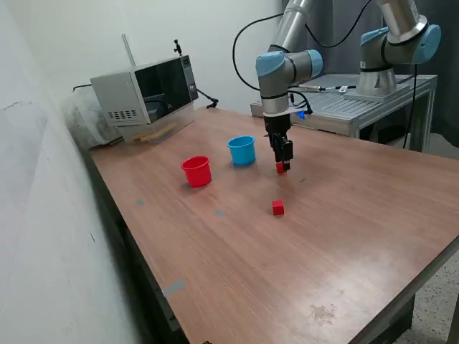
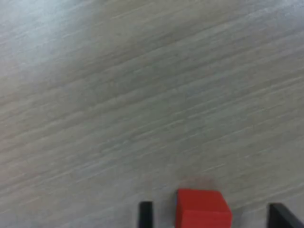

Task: Place red objects in the red bin, and blue objects in the blue bin.

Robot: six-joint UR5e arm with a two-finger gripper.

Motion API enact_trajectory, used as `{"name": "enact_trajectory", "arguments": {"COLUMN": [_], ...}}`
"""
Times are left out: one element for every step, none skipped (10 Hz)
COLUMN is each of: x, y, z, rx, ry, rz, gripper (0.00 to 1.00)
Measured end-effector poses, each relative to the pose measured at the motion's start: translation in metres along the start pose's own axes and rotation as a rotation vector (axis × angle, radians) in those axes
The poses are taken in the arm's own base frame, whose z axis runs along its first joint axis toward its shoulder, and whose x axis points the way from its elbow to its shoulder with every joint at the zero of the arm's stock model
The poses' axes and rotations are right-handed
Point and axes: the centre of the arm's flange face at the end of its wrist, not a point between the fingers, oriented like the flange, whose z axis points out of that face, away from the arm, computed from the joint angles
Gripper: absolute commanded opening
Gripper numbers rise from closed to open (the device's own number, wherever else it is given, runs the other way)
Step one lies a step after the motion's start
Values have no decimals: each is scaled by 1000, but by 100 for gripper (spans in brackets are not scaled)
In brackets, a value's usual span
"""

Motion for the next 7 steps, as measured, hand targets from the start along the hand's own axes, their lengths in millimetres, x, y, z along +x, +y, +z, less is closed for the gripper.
{"name": "enact_trajectory", "arguments": {"x": [0,1,1,2,2,2,1], "y": [0,0,1,1,2,2,0], "z": [1,2,2,-1,-13,-34,-61], "rx": [3,6,7,3,-12,-32,-51], "ry": [2,5,9,10,15,21,25], "rz": [0,0,-3,-10,-26,-53,-82], "gripper": [0,0,0,0,0,0,0]}}
